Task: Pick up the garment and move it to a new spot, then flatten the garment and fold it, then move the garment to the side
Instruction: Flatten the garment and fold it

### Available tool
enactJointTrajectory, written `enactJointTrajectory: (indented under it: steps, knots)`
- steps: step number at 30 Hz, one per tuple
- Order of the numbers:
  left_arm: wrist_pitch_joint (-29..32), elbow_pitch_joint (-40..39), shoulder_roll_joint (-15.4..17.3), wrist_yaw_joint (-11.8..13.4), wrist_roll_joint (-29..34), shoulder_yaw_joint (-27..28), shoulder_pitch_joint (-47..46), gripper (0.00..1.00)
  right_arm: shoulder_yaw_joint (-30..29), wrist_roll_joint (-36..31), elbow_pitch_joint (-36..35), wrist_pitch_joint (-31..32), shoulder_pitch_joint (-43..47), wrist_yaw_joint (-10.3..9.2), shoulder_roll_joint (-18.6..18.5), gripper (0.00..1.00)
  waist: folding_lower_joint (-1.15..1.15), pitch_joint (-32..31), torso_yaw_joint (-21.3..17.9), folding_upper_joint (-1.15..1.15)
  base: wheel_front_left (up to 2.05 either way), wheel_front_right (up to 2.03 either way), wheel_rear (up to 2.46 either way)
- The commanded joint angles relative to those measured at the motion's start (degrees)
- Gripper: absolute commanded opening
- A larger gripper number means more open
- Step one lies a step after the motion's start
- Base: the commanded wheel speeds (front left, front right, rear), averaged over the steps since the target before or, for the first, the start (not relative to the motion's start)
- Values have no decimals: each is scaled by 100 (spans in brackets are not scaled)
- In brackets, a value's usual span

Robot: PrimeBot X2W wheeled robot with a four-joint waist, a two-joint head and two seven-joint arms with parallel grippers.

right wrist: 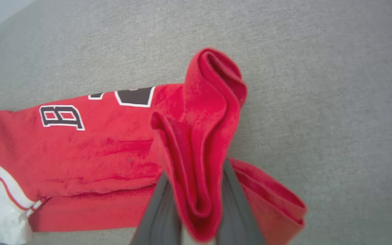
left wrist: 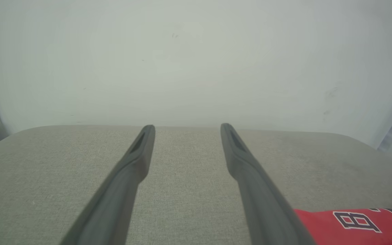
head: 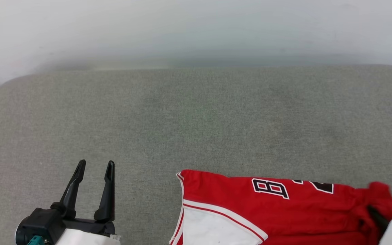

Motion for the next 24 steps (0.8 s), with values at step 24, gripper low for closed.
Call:
enactJointTrajectory:
  steps: [24]
  knots:
    - [-13, 86, -45, -3, -123, -232, 149, 100, 2104, 1615, -806, 765, -84, -2, 1190, 0, 0, -335, 380, 0, 0, 0, 0]
